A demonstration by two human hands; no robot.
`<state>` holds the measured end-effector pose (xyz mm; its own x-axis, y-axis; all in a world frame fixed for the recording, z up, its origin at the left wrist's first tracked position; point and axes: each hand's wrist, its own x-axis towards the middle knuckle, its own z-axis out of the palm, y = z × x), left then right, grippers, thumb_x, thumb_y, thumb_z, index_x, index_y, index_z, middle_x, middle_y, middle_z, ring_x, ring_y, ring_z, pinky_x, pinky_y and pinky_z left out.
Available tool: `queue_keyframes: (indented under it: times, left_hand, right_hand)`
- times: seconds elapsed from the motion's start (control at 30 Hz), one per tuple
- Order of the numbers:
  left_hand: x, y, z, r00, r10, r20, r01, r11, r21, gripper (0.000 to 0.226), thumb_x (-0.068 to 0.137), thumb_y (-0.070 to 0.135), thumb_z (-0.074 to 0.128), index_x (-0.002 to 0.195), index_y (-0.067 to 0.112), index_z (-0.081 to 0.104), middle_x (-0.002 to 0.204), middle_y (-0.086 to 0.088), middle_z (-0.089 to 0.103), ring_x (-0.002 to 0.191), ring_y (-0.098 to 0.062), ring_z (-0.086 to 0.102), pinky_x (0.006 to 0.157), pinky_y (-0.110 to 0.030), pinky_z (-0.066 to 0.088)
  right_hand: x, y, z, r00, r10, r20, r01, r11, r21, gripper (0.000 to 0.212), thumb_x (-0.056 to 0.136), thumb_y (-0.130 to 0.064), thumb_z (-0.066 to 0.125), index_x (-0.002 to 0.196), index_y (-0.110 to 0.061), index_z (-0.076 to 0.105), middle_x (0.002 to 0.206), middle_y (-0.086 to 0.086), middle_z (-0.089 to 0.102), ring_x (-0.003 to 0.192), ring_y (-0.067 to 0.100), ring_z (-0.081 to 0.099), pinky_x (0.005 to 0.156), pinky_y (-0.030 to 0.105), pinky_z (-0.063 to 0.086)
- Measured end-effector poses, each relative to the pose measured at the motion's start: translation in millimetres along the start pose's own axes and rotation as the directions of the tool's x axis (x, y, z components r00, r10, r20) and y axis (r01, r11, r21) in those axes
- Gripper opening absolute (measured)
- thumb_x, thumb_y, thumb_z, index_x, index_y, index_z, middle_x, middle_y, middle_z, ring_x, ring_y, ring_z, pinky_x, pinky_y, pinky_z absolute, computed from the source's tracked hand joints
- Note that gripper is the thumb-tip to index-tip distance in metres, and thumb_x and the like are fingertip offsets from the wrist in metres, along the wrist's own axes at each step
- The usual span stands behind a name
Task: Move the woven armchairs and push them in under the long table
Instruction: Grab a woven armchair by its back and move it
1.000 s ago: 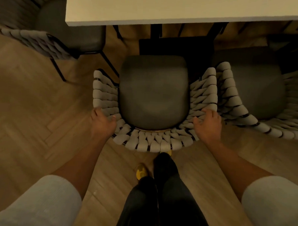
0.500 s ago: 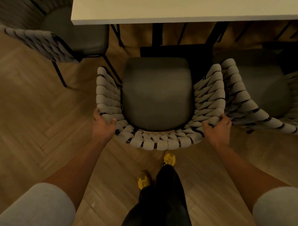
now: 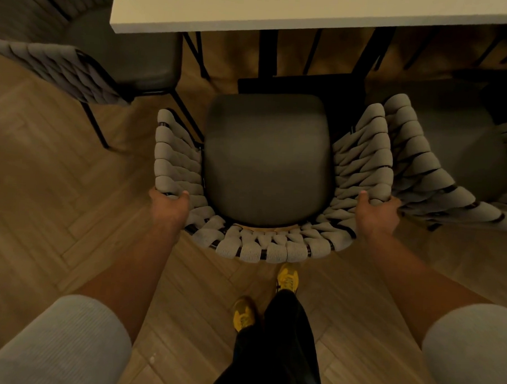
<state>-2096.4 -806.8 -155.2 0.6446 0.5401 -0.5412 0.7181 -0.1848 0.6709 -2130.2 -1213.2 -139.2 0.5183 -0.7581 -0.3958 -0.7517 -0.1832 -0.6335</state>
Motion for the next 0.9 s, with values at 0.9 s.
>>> queue_keyframes:
  times: [0.9]
  left_hand:
    - [25, 49, 18, 0.967, 0.026, -0.254, -0.051, 0.994, -0.093, 0.018, 0.077, 0.026, 0.063, 0.094, 0.024, 0.06, 0.089, 0.001, 0.066, 0.081, -0.024, 0.067, 0.073, -0.045, 0.06]
  right_hand:
    - [32, -61, 20, 0.988, 0.05, -0.148, -0.038, 0.996, 0.086, 0.053, 0.097, -0.051, 0.063, 0.128, -0.008, 0.059, 0.126, 0.018, 0.065, 0.119, 0.039, 0.06, 0.097, 0.047, 0.05]
